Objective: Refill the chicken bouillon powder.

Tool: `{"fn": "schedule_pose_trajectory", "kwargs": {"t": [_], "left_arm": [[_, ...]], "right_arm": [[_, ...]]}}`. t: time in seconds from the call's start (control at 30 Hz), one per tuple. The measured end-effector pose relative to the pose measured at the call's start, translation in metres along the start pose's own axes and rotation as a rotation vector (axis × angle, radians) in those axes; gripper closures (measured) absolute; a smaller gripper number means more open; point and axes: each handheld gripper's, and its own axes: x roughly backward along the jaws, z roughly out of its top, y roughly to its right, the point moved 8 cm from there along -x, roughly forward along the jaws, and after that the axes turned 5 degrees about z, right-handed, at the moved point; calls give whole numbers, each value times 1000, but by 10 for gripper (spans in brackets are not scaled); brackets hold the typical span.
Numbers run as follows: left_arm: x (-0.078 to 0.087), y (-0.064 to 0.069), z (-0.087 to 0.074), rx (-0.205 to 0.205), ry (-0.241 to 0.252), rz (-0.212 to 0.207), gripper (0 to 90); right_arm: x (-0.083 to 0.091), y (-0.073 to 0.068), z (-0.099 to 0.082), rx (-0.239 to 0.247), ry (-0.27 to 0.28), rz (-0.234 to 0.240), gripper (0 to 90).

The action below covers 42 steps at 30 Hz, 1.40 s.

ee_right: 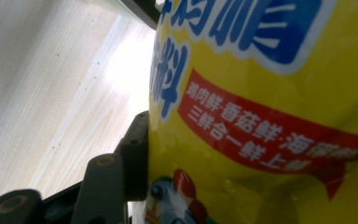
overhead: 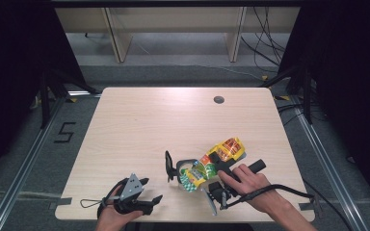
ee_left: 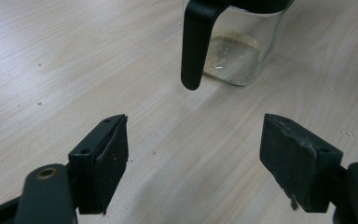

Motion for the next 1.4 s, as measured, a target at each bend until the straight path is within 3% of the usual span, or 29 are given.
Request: {"fn": "schedule_pose_trajectory", "kwargs": {"t": [0.2, 0.23, 0.33, 0.37, 0.47, 0.5, 0.53, 0.6, 0.67, 0.73, 0.83, 0.87, 1.0, 1.03, 1.07, 1.1, 1.17, 1.2, 1.23, 1.27, 1.4], "left_arm": [[0, -1, 0, -10, 2, 1, 232], [0, -1, 0, -13, 0, 1, 232], [0, 1, 1, 14, 8, -7, 232], [0, 1, 1, 13, 8, -6, 232], [0, 0, 0, 5, 2, -1, 232], [0, -1, 1, -18, 7, -7, 232], [0, 0, 1, -16, 10, -7, 232], [0, 1, 1, 10, 8, -7, 232], [0, 2, 0, 11, 4, -8, 232], [0, 2, 1, 11, 3, -10, 232], [0, 1, 1, 6, 8, -6, 232], [0, -1, 1, -28, 2, -5, 232], [0, 0, 1, -16, 10, -7, 232], [0, 1, 1, 12, 7, -6, 232], [0, 1, 1, 12, 7, -7, 232], [0, 1, 1, 12, 8, -4, 232], [0, 1, 1, 6, 8, -6, 232], [0, -1, 1, -18, 10, -7, 232], [0, 0, 1, -16, 9, -7, 232], [0, 1, 1, 13, 8, -3, 232], [0, 1, 1, 11, 4, -8, 232]], "right_arm": [[0, 1, -2, -19, 5, -20, 495], [1, 2, -4, 15, -15, -22, 495], [2, 1, -5, 46, -35, -33, 495], [3, -1, -4, 13, -25, -28, 494], [3, -1, -1, 21, -7, -29, 494], [3, -3, 0, 15, -9, -24, 494], [4, -2, 1, 55, -9, -29, 494], [5, -2, 2, 54, -8, -35, 494], [5, -2, 3, 30, 9, -28, 495], [5, -2, 2, 48, -7, -29, 494], [5, -3, 3, 18, 9, -24, 495], [5, -2, 4, 22, 14, -22, 494], [6, -3, 3, 13, 18, -14, 494], [7, -4, 3, 10, 18, -10, 494], [7, -5, 4, -15, 31, -16, 494], [8, -4, 2, 15, 23, -10, 494], [9, -5, 2, 13, 24, -7, 494], [10, -6, 1, 11, 23, 1, 494], [11, -14, -1, -86, 1, 20, 494], [11, -7, 1, -7, 32, 2, 493], [11, -7, 1, -9, 34, 2, 494]]}}
